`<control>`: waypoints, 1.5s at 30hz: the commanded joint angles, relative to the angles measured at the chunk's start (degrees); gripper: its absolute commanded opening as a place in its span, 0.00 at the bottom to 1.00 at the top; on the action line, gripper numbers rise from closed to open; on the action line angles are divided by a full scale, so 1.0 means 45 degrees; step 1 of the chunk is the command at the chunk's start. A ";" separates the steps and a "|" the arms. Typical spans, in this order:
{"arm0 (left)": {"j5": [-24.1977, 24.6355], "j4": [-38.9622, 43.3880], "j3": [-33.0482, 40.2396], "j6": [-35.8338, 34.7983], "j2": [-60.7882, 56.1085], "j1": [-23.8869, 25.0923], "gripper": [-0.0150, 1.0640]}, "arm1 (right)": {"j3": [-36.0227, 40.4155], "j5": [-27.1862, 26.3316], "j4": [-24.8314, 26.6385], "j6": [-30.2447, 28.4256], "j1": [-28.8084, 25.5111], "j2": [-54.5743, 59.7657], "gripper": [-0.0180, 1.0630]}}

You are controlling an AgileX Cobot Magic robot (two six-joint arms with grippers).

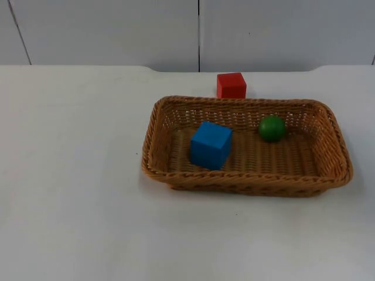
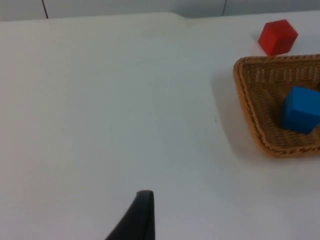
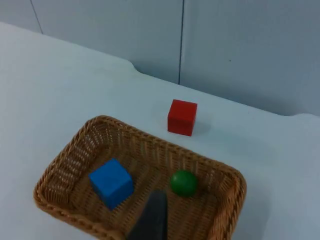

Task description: Place all geometric objects except the red cube into the basket.

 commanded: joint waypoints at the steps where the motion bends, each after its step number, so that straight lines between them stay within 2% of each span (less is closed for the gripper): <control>1: 0.0076 -0.0402 0.0064 0.0090 -0.0601 0.0054 0.99 | 0.0586 0.0296 -0.0043 -0.0177 0.0023 -0.1041 0.78; 8: 0.0712 -0.0499 0.0064 0.0090 -0.2596 0.0054 0.99 | 0.2084 0.0931 0.0077 -0.0177 0.0023 -0.4059 0.78; 13: 0.1424 -0.0652 0.0064 -0.0028 -0.4229 0.0054 0.99 | 0.3163 0.2387 0.0046 -0.0177 0.0023 -0.6490 0.78; 24: 0.1840 -0.0652 0.0064 -0.0348 -0.6098 0.0054 0.99 | 0.4639 0.4700 0.0146 -0.0332 0.0023 -0.9630 0.78; 30: 0.2194 -0.0222 0.0163 -0.0348 -0.6131 0.0054 0.99 | 0.5172 0.5746 0.2126 -0.2271 0.0023 -1.1612 0.78; 33: 0.2139 -0.0197 0.0518 -0.0348 -0.6131 0.0054 0.99 | 0.5360 0.6154 0.2367 -0.2614 0.0023 -1.1785 0.78; 40: 0.1919 -0.0104 0.2256 -0.0370 -0.6131 0.0054 0.99 | 0.5448 0.6174 0.2459 -0.2560 -0.0004 -1.1785 0.78; 45: 0.1860 -0.0072 0.2208 -0.0370 -0.6131 0.0054 0.99 | 0.5468 0.6175 0.2324 -0.2372 -0.0004 -1.1785 0.78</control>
